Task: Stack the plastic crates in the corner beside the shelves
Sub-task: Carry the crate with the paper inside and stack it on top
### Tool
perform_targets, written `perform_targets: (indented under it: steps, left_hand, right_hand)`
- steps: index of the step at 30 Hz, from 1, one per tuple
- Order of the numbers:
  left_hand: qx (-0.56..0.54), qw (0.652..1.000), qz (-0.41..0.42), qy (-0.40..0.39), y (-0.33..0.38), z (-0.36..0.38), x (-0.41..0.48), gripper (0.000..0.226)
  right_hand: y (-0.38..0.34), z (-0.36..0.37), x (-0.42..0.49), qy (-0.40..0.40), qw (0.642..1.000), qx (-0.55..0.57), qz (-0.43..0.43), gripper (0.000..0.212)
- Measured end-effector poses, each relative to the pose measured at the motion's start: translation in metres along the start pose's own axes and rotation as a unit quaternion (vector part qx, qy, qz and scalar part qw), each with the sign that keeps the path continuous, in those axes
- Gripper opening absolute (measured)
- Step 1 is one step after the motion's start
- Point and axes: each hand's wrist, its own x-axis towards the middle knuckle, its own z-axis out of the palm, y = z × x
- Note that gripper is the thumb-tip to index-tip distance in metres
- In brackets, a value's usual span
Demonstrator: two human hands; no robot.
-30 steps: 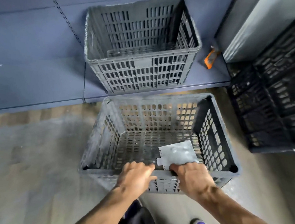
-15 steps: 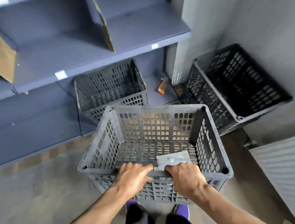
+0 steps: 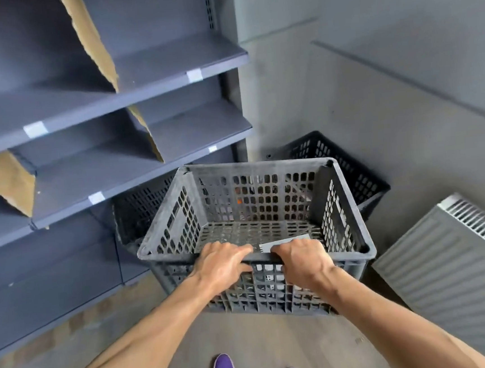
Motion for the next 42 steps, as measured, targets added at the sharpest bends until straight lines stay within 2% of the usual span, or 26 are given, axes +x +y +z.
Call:
perform_targets:
  steps: [11, 23, 33, 38, 42]
  left_hand:
    - [0.031, 0.997, 0.074, 0.022, -0.021, -0.040, 0.057, 0.036]
    - [0.048, 0.976, 0.205, 0.053, -0.059, -0.071, 0.150, 0.042]
    - [0.062, 0.955, 0.285, 0.056, -0.027, -0.072, 0.269, 0.040]
    - [0.085, 0.946, 0.308, 0.052, -0.015, -0.069, 0.323, 0.026]
    - [0.104, 0.939, 0.320, 0.066, -0.010, -0.075, 0.357, 0.026]
  right_hand:
    - [0.011, -0.046, 0.019, 0.035, 0.997, 0.005, 0.068, 0.030]
    - [0.024, -0.081, 0.066, 0.059, 0.983, 0.016, 0.175, 0.036]
    - [0.104, -0.093, 0.092, 0.078, 0.963, 0.001, 0.258, 0.032]
    - [0.146, -0.093, 0.115, 0.096, 0.958, 0.014, 0.268, 0.032]
    - [0.172, -0.098, 0.134, 0.108, 0.954, 0.024, 0.279, 0.031]
